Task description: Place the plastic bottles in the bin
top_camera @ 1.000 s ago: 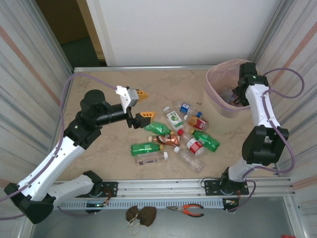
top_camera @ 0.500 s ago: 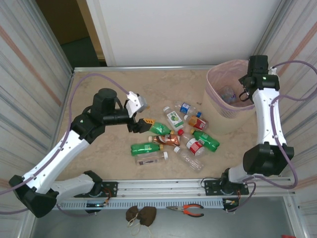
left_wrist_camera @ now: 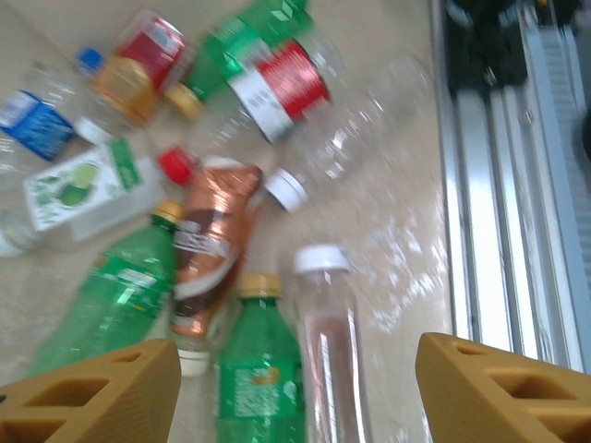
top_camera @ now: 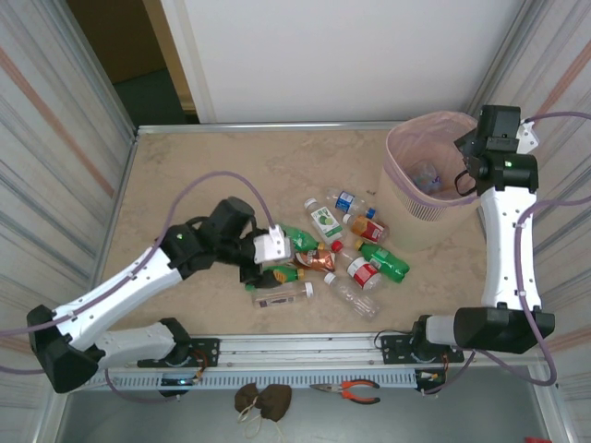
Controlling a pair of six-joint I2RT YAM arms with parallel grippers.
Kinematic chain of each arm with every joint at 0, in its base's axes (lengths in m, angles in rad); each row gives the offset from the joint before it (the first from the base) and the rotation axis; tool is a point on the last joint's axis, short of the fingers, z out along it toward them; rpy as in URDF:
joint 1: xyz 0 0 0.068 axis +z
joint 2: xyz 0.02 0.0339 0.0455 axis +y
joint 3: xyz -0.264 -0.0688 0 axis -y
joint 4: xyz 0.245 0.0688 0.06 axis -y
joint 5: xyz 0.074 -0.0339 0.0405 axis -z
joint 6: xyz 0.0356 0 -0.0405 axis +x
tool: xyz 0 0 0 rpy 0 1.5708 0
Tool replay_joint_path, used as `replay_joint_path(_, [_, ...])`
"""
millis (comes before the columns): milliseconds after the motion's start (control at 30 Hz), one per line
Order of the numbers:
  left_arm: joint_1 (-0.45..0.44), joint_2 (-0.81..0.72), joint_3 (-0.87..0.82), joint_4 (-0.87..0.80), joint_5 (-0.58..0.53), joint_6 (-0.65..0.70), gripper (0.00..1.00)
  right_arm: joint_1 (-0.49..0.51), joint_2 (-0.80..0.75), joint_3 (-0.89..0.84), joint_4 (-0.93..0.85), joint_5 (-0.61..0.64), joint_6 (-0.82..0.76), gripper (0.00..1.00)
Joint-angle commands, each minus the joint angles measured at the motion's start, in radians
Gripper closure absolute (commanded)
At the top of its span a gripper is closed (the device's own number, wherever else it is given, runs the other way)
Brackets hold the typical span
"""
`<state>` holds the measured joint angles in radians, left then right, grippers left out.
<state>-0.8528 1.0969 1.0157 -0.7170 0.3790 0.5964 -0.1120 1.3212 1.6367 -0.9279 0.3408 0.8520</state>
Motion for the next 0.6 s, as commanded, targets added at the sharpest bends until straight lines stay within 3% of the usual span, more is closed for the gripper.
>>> replay_joint_path(0, [-0.059, -0.004, -0.060, -0.061, -0.089, 0.123, 0.32, -0.005, -0.030, 0.004, 0.030, -0.002, -0.025, 0.27])
replay_joint_path(100, [-0.095, 0.000, -0.117, -0.062, -0.140, 0.114, 0.31, -0.009, -0.043, -0.014, 0.055, -0.032, -0.026, 0.28])
replay_joint_path(567, [-0.097, 0.064, -0.281, -0.002, -0.252, 0.051, 0.31, -0.026, -0.083, -0.035, 0.080, -0.047, -0.044, 0.28])
